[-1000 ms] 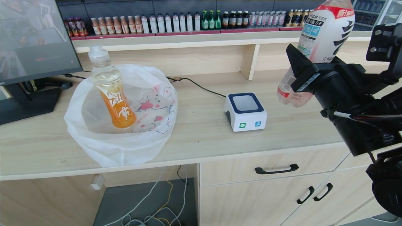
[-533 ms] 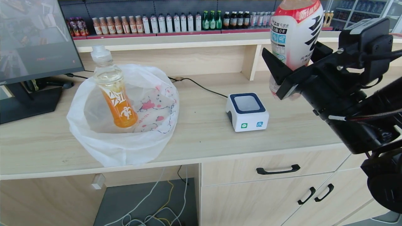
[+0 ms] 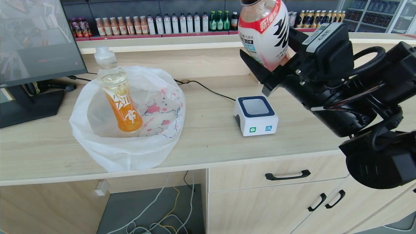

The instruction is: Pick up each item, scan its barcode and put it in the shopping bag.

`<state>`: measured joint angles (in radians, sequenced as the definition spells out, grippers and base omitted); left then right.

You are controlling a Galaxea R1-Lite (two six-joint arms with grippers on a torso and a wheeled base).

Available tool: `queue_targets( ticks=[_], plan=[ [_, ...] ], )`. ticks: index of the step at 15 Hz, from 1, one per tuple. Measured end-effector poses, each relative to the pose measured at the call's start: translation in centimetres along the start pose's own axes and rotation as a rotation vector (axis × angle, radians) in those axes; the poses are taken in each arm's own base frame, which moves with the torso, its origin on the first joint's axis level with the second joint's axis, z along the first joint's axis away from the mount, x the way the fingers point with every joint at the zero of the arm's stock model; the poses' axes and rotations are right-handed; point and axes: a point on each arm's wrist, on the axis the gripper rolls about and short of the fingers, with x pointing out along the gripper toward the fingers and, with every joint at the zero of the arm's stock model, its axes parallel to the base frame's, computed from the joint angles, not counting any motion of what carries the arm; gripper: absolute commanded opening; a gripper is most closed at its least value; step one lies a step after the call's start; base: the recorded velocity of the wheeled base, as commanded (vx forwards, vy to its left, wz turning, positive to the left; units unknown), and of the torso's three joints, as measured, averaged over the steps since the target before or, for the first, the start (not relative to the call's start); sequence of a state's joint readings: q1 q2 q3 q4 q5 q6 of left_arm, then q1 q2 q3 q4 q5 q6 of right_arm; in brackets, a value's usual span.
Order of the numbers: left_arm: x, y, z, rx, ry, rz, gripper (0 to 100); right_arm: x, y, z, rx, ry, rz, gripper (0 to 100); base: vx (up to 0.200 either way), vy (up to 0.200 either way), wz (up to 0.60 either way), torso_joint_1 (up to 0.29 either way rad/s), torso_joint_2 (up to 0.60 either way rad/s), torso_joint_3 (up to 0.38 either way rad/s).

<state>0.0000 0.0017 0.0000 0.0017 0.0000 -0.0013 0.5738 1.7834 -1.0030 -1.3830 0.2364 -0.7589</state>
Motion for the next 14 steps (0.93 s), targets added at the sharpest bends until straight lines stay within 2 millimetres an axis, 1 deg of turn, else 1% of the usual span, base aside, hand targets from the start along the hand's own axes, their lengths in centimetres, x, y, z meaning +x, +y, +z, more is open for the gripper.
queue_targets(
  ticks=[4, 8, 11, 14],
  plan=[
    [0.0, 0.0, 0.0, 0.000, 0.000, 0.000, 100, 0.0, 1.1, -1.1, -0.055, 0.002, 0.049, 0, 0.000, 0.000, 0.00, 0.000, 0.00, 0.000],
    [0.0, 0.0, 0.0, 0.000, 0.000, 0.000, 100, -0.3, 1.3, -2.7, -0.078, -0.007, 0.108, 0, 0.000, 0.000, 0.00, 0.000, 0.00, 0.000],
    [0.0, 0.0, 0.0, 0.000, 0.000, 0.000, 100, -1.0, 0.9, -5.1, -0.103, -0.006, 0.170, 0, 0.000, 0.000, 0.00, 0.000, 0.00, 0.000],
    [0.0, 0.0, 0.0, 0.000, 0.000, 0.000, 100, -1.1, 1.4, -6.7, -0.123, 0.006, 0.203, 0, 0.000, 0.000, 0.00, 0.000, 0.00, 0.000]
  ],
)
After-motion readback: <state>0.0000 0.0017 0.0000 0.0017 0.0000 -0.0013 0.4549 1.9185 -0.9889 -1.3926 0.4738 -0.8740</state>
